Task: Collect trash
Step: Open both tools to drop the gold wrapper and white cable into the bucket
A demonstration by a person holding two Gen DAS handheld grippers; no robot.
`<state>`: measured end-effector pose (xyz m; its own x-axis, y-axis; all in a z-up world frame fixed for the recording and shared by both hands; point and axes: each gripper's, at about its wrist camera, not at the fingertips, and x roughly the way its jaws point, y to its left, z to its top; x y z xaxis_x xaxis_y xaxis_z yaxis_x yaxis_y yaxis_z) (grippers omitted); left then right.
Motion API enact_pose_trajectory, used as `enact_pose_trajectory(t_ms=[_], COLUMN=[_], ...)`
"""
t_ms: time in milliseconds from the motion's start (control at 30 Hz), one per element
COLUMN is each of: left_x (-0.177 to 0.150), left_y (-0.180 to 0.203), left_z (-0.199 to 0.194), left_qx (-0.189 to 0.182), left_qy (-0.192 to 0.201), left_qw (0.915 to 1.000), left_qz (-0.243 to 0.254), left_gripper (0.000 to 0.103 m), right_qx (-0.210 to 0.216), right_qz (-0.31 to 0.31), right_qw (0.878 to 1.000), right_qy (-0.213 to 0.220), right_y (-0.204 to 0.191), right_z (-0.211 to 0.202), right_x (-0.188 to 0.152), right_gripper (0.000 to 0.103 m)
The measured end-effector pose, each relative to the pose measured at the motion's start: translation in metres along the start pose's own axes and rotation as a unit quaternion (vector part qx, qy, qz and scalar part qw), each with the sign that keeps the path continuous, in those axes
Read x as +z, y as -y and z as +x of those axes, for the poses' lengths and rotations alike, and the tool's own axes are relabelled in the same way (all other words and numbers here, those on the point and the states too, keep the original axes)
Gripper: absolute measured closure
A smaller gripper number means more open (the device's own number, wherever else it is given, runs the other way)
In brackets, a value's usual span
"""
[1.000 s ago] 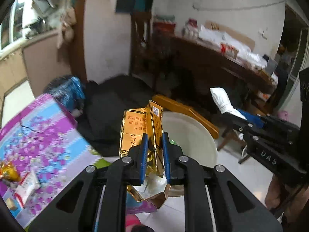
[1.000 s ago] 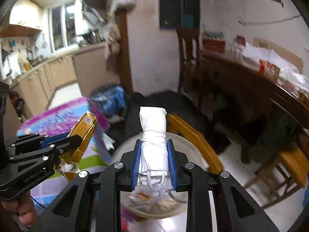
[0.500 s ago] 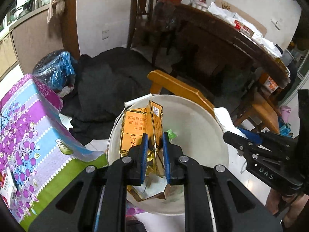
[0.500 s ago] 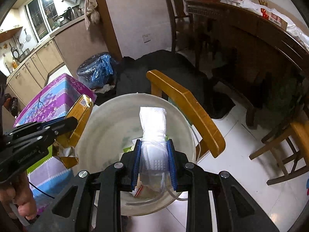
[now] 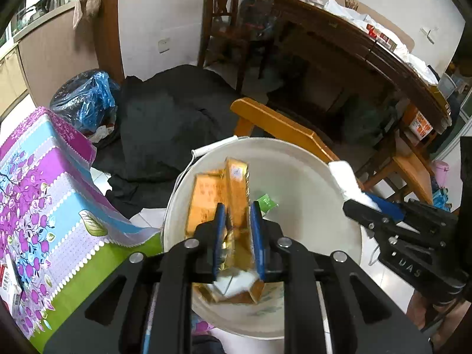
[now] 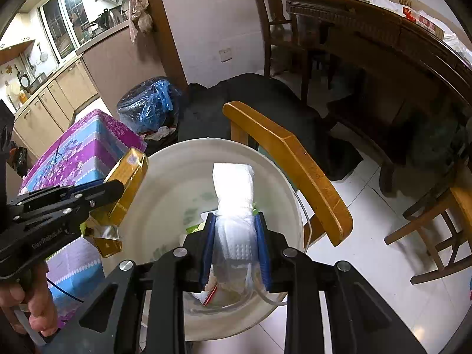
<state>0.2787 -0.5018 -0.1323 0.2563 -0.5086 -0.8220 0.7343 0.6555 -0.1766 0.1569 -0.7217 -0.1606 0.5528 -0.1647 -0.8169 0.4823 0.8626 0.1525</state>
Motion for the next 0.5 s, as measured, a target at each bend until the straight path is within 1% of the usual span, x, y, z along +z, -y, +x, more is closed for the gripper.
enact_pose_trajectory(t_ms=[67,167,267,500], left_x=[0.000,-0.001,0.000,-0.001], left_y=[0.001,0.002,0.002,-0.002], left_z=[0.001,0.000,-0.001,-0.004], left_qx=[0.005,0.007,0.010,0.014], left_qy=[0.001,0.003,0.005,0.010], left_qw=[1.0000,1.0000,0.9999,0.9998], left_qz=[0.002,0.004,0.002,0.000], left_gripper=[0.067,0.059,0.057,0.057], right_qx=[0.001,0.003,0.004,0.005], right_qz=[0.004,0.007,0.009,0.011], right_qw=[1.000,1.000,1.000,1.000], right_qy=[0.001,0.005,0.009,0.015], right_y=[0.002,0.003,0.004,0.005], right_z=[0.000,-0.001,-0.004,-0.010], right_x=[0.000,0.001,0.001,-0.002], right_gripper=[0.073,0.068,0.065,0.065])
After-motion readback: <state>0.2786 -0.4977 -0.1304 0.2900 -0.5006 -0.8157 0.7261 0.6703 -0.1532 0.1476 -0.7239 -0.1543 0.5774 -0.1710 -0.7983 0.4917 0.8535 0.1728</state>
